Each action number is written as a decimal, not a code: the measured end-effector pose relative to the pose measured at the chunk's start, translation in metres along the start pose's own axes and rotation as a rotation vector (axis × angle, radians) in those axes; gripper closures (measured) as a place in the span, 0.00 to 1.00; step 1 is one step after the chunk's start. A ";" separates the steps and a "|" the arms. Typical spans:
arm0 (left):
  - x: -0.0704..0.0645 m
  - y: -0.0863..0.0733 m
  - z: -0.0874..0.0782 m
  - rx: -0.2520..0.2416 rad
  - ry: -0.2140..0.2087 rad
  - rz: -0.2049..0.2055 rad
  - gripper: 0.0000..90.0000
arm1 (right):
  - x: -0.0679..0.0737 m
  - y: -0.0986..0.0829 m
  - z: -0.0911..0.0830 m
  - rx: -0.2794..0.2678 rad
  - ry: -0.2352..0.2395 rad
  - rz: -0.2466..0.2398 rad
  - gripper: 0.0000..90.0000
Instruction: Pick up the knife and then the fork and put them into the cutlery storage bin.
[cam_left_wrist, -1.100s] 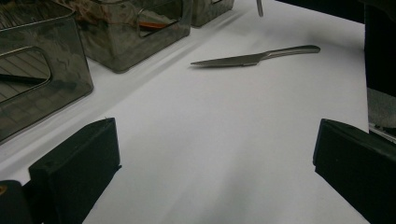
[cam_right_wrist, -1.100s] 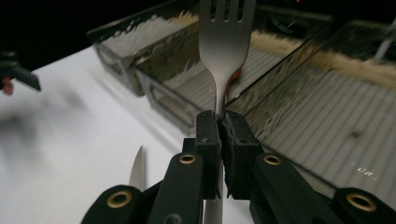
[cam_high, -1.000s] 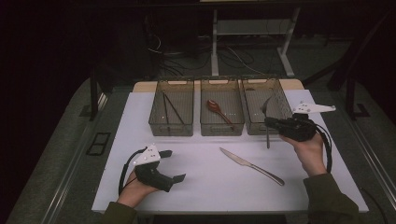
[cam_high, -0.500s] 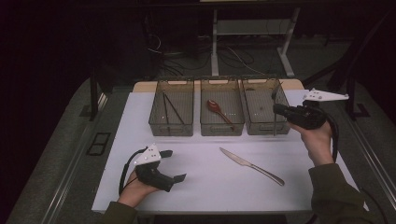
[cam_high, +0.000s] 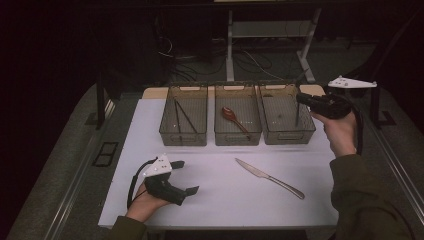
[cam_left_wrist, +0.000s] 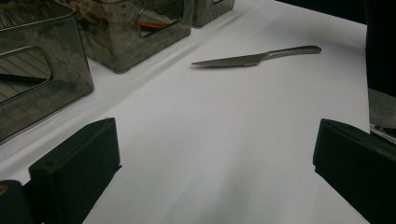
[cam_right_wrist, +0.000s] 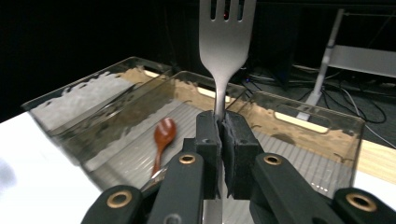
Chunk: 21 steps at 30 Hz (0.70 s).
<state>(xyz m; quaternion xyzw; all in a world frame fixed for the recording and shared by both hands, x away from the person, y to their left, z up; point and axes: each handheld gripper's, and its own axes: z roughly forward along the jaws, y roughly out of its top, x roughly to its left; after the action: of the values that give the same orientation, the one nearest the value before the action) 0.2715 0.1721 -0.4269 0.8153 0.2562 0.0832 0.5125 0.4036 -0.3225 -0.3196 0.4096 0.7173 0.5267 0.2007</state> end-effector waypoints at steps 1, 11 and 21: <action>0.000 0.000 0.000 -0.001 0.001 -0.001 0.00 | -0.003 0.000 0.002 0.000 -0.007 0.004 0.94; 0.000 0.000 0.000 -0.002 -0.001 -0.003 0.00 | -0.034 -0.010 0.022 0.065 -0.077 0.043 0.94; 0.000 0.000 0.000 -0.002 -0.001 -0.003 0.00 | -0.046 -0.031 0.032 0.175 -0.111 0.055 0.94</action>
<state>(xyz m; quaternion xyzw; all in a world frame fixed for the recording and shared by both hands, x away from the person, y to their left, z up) 0.2713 0.1722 -0.4270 0.8145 0.2569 0.0823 0.5136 0.4416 -0.3439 -0.3667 0.4737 0.7367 0.4441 0.1889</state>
